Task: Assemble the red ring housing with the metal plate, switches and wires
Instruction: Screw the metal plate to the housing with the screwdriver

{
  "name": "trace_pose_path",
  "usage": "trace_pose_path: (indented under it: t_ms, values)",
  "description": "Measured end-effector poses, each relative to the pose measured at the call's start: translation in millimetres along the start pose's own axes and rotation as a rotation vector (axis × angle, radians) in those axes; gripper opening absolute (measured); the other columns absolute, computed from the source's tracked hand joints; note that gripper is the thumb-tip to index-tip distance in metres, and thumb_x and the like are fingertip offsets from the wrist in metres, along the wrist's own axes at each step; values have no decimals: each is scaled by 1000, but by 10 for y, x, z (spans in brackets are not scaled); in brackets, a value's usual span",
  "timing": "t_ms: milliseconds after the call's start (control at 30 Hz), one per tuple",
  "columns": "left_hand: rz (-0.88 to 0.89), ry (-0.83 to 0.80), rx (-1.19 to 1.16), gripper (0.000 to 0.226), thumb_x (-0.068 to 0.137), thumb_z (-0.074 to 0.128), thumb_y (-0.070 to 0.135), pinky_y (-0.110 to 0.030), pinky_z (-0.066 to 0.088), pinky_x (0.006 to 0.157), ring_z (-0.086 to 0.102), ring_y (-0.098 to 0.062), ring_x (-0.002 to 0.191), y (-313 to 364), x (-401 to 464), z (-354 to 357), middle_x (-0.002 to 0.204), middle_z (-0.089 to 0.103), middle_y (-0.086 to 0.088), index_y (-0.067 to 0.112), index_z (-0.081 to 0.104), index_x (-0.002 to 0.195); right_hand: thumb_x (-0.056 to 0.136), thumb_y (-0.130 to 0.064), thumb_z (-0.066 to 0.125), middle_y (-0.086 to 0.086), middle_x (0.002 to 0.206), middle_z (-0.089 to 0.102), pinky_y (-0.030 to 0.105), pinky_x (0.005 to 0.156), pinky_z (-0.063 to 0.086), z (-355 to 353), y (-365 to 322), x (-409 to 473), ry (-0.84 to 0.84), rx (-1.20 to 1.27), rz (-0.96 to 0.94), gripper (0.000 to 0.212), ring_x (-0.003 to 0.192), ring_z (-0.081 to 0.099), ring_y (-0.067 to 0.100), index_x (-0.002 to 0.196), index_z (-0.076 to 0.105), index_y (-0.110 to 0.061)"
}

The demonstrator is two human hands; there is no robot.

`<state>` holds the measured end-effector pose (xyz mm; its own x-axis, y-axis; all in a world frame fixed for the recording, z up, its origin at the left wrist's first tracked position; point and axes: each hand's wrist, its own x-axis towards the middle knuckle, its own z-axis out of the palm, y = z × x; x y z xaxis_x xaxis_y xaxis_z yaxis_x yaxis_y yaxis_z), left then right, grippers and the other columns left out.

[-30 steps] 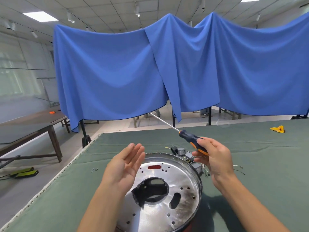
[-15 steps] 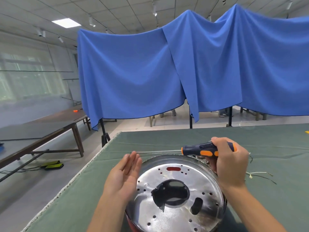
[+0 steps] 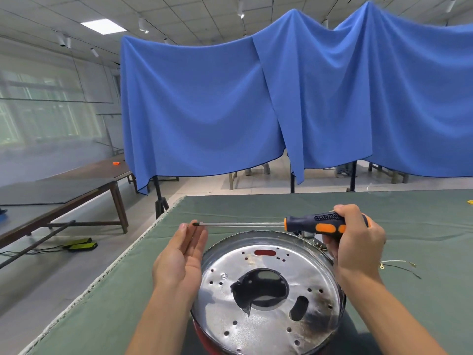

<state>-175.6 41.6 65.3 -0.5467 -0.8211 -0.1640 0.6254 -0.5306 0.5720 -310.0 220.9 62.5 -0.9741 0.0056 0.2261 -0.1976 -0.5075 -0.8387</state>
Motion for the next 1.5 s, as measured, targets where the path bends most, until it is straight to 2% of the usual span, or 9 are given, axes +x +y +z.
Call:
trace_pose_path:
  t_ms: [100, 400, 667, 867, 967, 1133, 1267, 1500]
  values:
    - [-24, -34, 4, 12, 93, 53, 4, -28, 60, 58, 70, -16, 58, -19, -3, 5, 65, 71, -11, 0, 59, 84, 61, -31, 61, -7, 42, 48, 17, 36, 40, 0, 8, 6, 20, 26, 22, 23, 40, 47, 9, 46, 52, -17]
    - [-33, -60, 48, 11, 92, 54, 4, -28, 59, 57, 71, -16, 59, -43, -6, -8, 66, 71, -11, 1, 60, 84, 62, -31, 60, -8, 40, 47, 17, 34, 38, -43, -2, 48, 8, 1, 18, 25, 35, 47, 7, 39, 56, -20]
    - [-1, -124, 116, 11, 89, 58, 6, -27, 60, 59, 73, -20, 69, -58, -61, 12, 75, 73, -13, -1, 64, 85, 59, -32, 59, -4, 41, 45, 14, 31, 30, -134, -35, 157, 49, 4, 41, 25, 32, 42, 12, 56, 47, -10]
    - [-61, -125, 70, 13, 90, 56, 8, -29, 60, 61, 72, -19, 67, -48, -67, 21, 74, 73, -13, -1, 63, 83, 59, -32, 59, -7, 38, 44, 15, 31, 33, -133, -31, 180, 57, -16, 22, 25, 30, 42, 10, 55, 47, -10]
    - [-41, -118, 92, 11, 89, 58, 7, -29, 60, 60, 72, -20, 67, -46, -59, 17, 74, 73, -13, -1, 63, 83, 59, -31, 60, -7, 38, 45, 16, 32, 34, -142, -24, 185, 54, -5, 30, 23, 32, 44, 10, 53, 48, -12]
    - [48, -89, 120, 9, 89, 58, 5, -26, 58, 54, 71, -18, 61, -69, -54, 8, 67, 72, -11, 0, 61, 82, 59, -32, 59, -8, 39, 44, 18, 33, 35, -125, -8, 167, 24, -34, 34, 25, 34, 45, 8, 39, 53, -18]
    - [114, -65, 138, 8, 88, 60, 6, -24, 57, 53, 71, -17, 60, -80, -51, 6, 64, 71, -9, 0, 61, 83, 58, -32, 60, -6, 39, 45, 16, 32, 34, -109, 6, 154, 35, -14, 87, 23, 35, 45, 10, 50, 50, -13]
    - [154, -7, 232, 12, 88, 62, 7, -27, 60, 57, 70, -18, 59, -148, -62, -10, 64, 70, -10, -2, 63, 81, 54, -31, 60, -3, 37, 40, 15, 30, 28, -105, -3, 166, 91, -41, 140, 26, 28, 35, 13, 47, 45, -11]
